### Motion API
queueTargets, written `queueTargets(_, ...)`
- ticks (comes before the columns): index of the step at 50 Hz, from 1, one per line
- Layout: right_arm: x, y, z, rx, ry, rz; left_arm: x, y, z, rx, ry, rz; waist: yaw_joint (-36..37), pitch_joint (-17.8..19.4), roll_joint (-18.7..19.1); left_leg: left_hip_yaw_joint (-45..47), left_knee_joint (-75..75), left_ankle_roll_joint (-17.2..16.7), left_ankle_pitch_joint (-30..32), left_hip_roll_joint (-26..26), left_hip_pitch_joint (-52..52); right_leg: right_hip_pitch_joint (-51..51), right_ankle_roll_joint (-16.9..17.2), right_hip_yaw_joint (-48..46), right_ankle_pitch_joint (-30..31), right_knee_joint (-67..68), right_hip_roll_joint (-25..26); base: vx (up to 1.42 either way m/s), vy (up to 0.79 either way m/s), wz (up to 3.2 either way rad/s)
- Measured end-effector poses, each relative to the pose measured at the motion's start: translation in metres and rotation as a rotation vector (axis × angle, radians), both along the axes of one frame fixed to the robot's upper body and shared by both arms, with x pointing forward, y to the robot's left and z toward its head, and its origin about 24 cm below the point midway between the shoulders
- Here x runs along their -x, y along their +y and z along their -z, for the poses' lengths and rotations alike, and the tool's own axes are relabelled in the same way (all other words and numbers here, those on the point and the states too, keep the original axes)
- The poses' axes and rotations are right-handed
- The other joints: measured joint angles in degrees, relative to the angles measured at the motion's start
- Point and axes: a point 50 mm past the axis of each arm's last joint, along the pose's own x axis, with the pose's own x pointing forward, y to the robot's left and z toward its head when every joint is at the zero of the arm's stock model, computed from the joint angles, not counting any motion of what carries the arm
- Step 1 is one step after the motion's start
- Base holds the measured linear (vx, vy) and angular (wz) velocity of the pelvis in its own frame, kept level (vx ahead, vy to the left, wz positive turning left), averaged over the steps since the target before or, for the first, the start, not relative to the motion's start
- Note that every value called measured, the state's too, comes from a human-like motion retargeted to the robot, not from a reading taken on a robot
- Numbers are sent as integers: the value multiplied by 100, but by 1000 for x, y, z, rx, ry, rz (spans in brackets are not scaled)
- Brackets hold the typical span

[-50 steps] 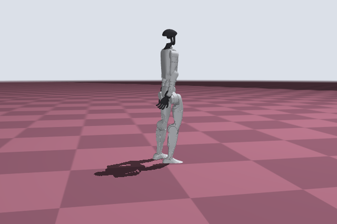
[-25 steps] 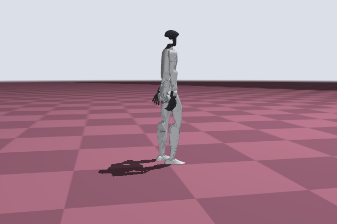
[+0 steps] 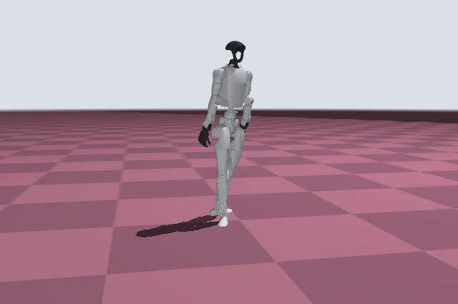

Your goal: In place motions

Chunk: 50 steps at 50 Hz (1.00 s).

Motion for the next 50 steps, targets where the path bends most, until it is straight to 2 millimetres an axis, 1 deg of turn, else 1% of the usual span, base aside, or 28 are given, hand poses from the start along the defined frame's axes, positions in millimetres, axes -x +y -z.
queueTargets(2,3,4,0,-12,15,-14,-1,-2,1,4,-11,-11,33,-103,-24,173,49,-59,55,-26,143,-180,-112,685,-126,-56,109,22,-23,-94)
queueTargets(4,4,8,1,-26,19,-22,-4,-6,2,8,-30,-28,-78,-138,-22,187,173,-16,149,20,259,-159,-148,903,-126,-222,182,20,-36,-30)
queueTargets(6,1,12,2,-35,4,-33,-9,-9,3,10,-58,-48,-167,-107,-88,177,392,140,307,58,411,-28,-94,1020,-127,-390,177,15,-24,-33)
queueTargets(8,-2,13,4,-46,-16,-57,-14,-10,4,14,-80,-60,-205,-99,-269,125,711,352,572,64,566,93,-46,1196,-113,-511,50,20,-24,-70)
queueTargets(10,-6,12,4,-56,-24,-92,-17,-10,4,23,-93,-54,-125,-159,-539,32,1158,693,884,48,653,165,-25,1473,-62,-642,-159,24,-21,-110)
queueTargets(13,-18,11,5,-58,-51,-153,-23,-8,6,11,-127,-48,-1,-143,-991,-703,2414,1503,976,261,371,312,14,1845,81,-901,-488,20,-18,-110)
queueTargets(14,-23,10,6,-57,-67,-173,-26,-7,6,8,-139,-47,76,-116,-1057,-1092,2832,1592,944,373,171,331,1,1922,99,-938,-507,16,-16,-131)
queueTargets(15,-28,10,6,-56,-85,-192,-29,-6,6,5,-150,-46,170,-88,-1085,-1530,3205,1603,909,481,-55,334,-22,1991,105,-953,-490,15,-10,-142)
queueTargets(16,-34,8,7,-53,-104,-205,-31,-7,6,11,-155,-39,274,-57,-1032,-2127,3442,1514,814,492,-373,291,-37,2132,107,-912,-439,14,-7,-145)
queueTargets(17,-40,6,7,-50,-123,-216,-33,-8,6,17,-158,-32,380,-22,-980,-2667,3619,1428,713,476,-661,253,-50,2272,118,-886,-388,11,-4,-144)
queueTargets(19,-52,1,6,-41,-164,-231,-38,-12,6,31,-166,-25,576,55,-887,-3439,3645,1299,506,328,-1066,201,-66,2510,173,-901,-285,1,4,-137)
queueTargets(23,-70,-4,5,-26,-228,-242,-43,-19,7,50,-186,-25,706,129,-729,-4400,2969,1262,266,-32,-1471,148,-55,2854,246,-919,-141,9,7,-112)
queueTargets(25,-74,-5,5,-25,-243,-238,-42,-19,7,57,-186,-5,760,137,-600,-4892,2449,1139,250,-206,-1612,135,-39,3006,273,-933,-1,12,9,-106)
queueTargets(26,-73,-5,5,-24,-241,-238,-41,-18,7,54,-183,8,790,147,-522,-5136,2171,1012,290,-264,-1662,146,-33,3071,279,-941,100,12,8,-100)
queueTargets(28,-70,-5,5,-24,-228,-243,-38,-17,7,47,-171,27,825,178,-375,-5454,1648,739,405,-301,-1733,204,-15,3147,279,-950,290,17,10,-86)
queueTargets(30,-62,-5,5,-24,-198,-252,-32,-16,6,43,-148,34,821,222,-256,-5412,1160,579,796,-280,-1713,321,1,3174,255,-941,452,20,11,-62)
queueTargets(31,-57,-5,5,-23,-178,-257,-29,-17,6,47,-134,31,756,217,-249,-5371,1041,739,874,-361,-1677,375,13,3178,244,-935,455,19,11,-24)
queueTargets(32,-52,-6,5,-22,-156,-261,-26,-18,5,53,-121,26,657,197,-225,-5254,971,790,862,-354,-1622,410,23,3153,230,-922,464,18,13,20)
queueTargets(33,-47,-6,5,-22,-134,-266,-24,-19,5,60,-108,17,492,144,-164,-4985,997,624,673,-171,-1531,406,31,3075,208,-897,487,18,14,8)
queueTargets(35,-35,-5,4,-18,-85,-276,-18,-22,4,73,-81,-14,434,67,-96,-5061,896,531,624,-191,-1450,376,41,3253,208,-838,547,18,13,-43)
queueTargets(38,-17,-1,3,-14,-32,-234,-14,-24,3,80,-65,-46,255,35,-52,-4981,712,629,536,-253,-1237,398,82,3314,211,-740,527,14,13,-42)
queueTargets(43,13,5,0,-25,55,-126,-5,-19,2,72,-41,-52,332,-176,-60,-4759,466,636,438,-345,-1031,301,103,3498,267,-677,533,16,9,-54)
queueTargets(46,21,6,-2,-26,83,-95,-3,-14,1,60,-27,-63,303,-217,-76,-4726,468,631,388,-349,-1018,268,134,3537,313,-661,514,6,2,-22)
queueTargets(50,19,6,-2,-32,74,-99,-5,-9,1,45,-26,-92,289,-173,-99,-4677,471,650,323,-364,-959,258,124,3583,358,-644,523,0,1,-25)
